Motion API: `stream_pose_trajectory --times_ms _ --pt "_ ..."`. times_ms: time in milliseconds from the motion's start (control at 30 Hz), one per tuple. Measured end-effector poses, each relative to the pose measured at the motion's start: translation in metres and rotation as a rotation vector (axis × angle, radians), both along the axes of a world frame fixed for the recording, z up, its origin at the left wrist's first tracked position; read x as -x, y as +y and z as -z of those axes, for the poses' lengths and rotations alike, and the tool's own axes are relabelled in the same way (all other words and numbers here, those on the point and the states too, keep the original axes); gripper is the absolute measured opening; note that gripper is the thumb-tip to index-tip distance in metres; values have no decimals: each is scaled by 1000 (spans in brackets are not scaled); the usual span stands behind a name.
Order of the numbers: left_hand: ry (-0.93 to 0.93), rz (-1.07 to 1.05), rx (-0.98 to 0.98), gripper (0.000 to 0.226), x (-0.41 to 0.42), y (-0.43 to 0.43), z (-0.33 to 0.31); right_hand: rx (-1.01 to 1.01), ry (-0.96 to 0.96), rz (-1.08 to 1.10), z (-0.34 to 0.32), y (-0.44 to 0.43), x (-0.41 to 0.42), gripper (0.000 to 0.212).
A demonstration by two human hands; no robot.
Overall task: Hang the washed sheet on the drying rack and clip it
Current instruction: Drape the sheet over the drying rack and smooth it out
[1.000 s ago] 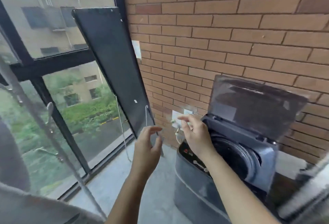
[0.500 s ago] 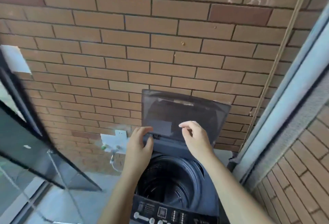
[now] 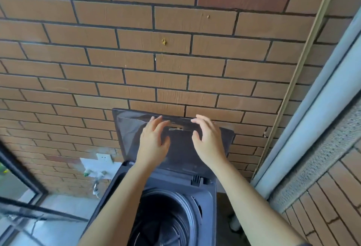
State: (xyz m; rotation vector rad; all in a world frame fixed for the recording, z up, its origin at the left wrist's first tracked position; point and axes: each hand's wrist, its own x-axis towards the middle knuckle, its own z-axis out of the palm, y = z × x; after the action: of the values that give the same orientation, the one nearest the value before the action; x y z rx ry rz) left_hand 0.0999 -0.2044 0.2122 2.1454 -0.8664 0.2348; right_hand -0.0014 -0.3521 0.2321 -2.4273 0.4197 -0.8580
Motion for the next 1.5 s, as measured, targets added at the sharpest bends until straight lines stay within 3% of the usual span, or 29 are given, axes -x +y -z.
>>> stream_pose_trajectory --times_ms 267,633,800,1067,1300,1500 --pt "-12 -87 -195 59 -28 -27 10 108 220 -52 18 -24 -33 51" --pt "-40 -102 -217 66 -3 0 18 154 57 79 32 3 -22 35" --pt "-191 -154 -194 53 19 34 29 153 18 73 32 32 5 24" --pt "-287 -178 -90 28 38 85 50 51 330 -97 29 66 46 28" --pt "-289 -72 -170 31 54 124 72 40 528 -197 45 98 67 36" --pt "-191 -16 -307 46 66 154 97 51 771 -229 62 122 77 57"
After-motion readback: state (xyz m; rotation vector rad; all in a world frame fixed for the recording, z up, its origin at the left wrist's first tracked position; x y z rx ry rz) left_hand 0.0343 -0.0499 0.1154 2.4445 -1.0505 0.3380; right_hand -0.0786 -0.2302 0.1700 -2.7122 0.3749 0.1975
